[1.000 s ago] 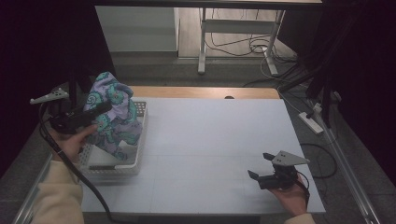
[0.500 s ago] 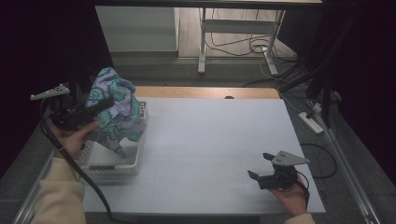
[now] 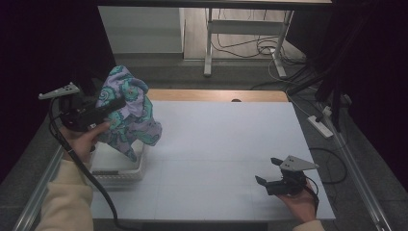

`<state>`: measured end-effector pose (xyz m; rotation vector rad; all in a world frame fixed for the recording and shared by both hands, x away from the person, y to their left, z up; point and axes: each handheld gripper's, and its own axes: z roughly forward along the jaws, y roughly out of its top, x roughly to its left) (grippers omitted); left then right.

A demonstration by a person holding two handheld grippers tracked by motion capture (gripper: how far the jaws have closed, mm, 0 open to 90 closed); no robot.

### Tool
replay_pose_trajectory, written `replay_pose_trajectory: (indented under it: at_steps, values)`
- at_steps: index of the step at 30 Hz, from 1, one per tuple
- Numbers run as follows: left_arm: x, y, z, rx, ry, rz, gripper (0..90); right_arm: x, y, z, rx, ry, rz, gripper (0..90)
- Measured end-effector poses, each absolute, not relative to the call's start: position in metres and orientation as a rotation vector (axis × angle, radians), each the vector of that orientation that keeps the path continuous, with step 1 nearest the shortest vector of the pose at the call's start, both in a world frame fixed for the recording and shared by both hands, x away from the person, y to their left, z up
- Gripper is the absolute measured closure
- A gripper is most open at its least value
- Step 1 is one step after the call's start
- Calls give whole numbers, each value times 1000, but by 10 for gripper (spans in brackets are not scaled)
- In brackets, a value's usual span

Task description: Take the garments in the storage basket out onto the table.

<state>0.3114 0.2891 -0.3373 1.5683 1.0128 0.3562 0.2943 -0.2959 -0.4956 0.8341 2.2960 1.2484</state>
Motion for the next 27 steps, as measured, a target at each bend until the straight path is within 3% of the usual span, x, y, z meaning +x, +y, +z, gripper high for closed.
replay_pose_trajectory:
  at_steps: [27]
  values:
    - [316, 255, -313, 1576, 931, 324, 601, 295, -296, -496, 840, 2299, 1243, 97]
